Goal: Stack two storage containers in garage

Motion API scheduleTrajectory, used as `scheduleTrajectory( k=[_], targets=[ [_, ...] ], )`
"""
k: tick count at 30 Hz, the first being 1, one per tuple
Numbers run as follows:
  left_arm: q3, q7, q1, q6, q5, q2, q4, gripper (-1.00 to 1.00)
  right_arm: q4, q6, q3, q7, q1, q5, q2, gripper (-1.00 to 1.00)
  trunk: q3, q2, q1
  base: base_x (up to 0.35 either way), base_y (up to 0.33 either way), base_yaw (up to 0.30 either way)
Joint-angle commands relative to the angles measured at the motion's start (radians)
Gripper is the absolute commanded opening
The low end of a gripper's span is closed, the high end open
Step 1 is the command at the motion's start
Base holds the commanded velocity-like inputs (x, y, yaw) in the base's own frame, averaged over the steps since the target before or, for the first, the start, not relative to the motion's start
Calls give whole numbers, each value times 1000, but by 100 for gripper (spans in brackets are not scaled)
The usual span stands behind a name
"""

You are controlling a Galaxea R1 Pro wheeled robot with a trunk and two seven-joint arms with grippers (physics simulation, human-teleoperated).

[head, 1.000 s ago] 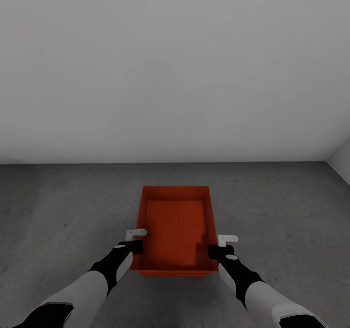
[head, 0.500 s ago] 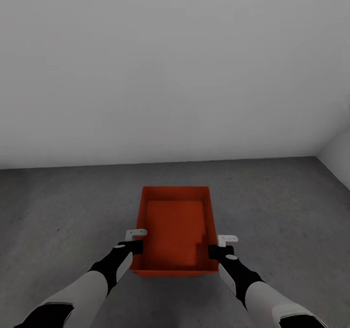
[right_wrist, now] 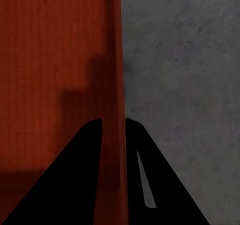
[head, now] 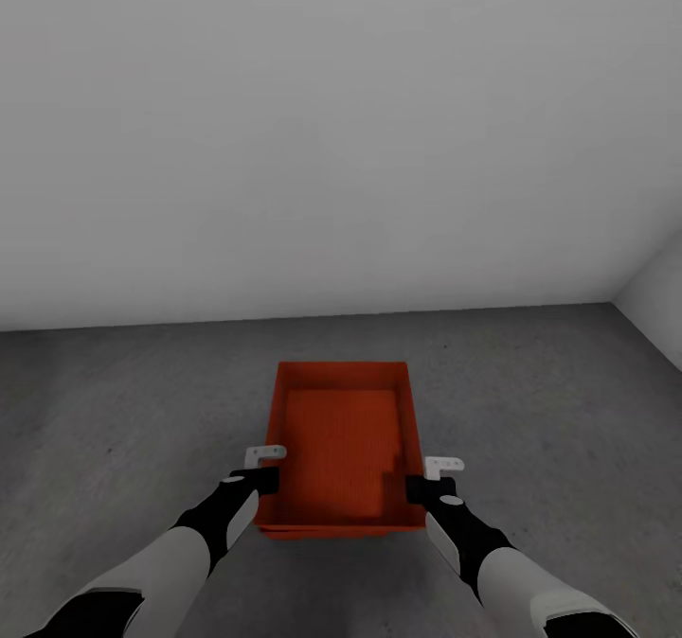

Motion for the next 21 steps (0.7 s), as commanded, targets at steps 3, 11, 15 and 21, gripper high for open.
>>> scheduleTrajectory(
  k=[3, 11, 15, 21],
  targets=[
    [17, 34, 0, -5, -18, 0, -6, -100, 2, -1, -24, -8, -1, -14, 0, -100, -1, 0, 0, 0, 0, 0],
    [17, 34, 0, -5, -18, 0, -6, -100, 2, 0, -25, -8, -1, -14, -1, -100, -1, 0, 0, 0, 0, 139],
    [17, 34, 0, -5, -18, 0, -6, -100, 2, -1, -26, -8, -1, -14, 0, -100, -1, 0, 0, 0, 0, 69],
    [17, 34, 0, -5, -18, 0, -6, -100, 2, 0, -25, -8, -1, -14, 0, -100, -1, 0, 0, 0, 0, 11]
  ],
)
